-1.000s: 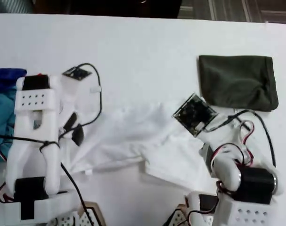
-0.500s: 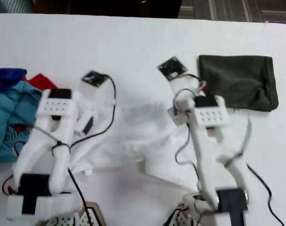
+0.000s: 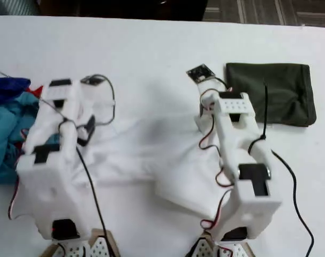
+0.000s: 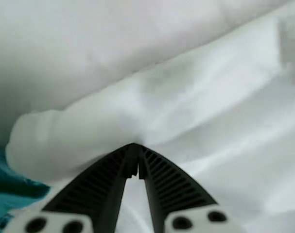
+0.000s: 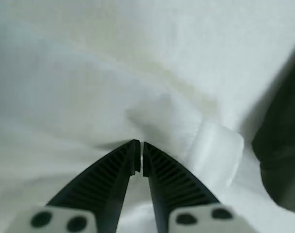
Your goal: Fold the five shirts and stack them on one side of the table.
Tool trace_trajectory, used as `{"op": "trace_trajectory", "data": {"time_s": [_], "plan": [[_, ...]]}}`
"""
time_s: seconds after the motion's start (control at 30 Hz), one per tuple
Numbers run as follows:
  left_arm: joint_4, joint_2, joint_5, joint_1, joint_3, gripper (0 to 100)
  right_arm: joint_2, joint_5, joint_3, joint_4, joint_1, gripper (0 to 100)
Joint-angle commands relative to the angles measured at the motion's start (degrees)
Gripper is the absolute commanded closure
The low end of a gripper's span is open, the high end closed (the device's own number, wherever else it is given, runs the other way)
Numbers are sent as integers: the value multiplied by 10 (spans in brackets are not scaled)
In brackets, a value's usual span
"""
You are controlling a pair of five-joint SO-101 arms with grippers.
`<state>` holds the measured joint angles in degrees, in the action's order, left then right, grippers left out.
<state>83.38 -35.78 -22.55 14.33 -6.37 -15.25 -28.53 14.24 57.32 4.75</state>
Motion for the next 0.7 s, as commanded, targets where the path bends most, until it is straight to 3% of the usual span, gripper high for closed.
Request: {"op": "trace_trajectory", "data": {"time_s": [0.0, 0.13, 0.23, 0.4, 0.67], "plan": [[74, -121, 2, 5, -248, 974, -53, 5, -81, -8, -9, 979], [178, -244, 2, -14, -495, 974, -132, 5, -164, -3, -9, 979], [192, -296, 3, -18, -605, 974, -157, 6, -217, 24, -14, 979], [193, -251, 3, -19, -550, 974, -126, 7, -275, 117, -15, 979], [190, -20, 0, -35, -356, 974, 40, 6, -231, 178, -7, 979]]}}
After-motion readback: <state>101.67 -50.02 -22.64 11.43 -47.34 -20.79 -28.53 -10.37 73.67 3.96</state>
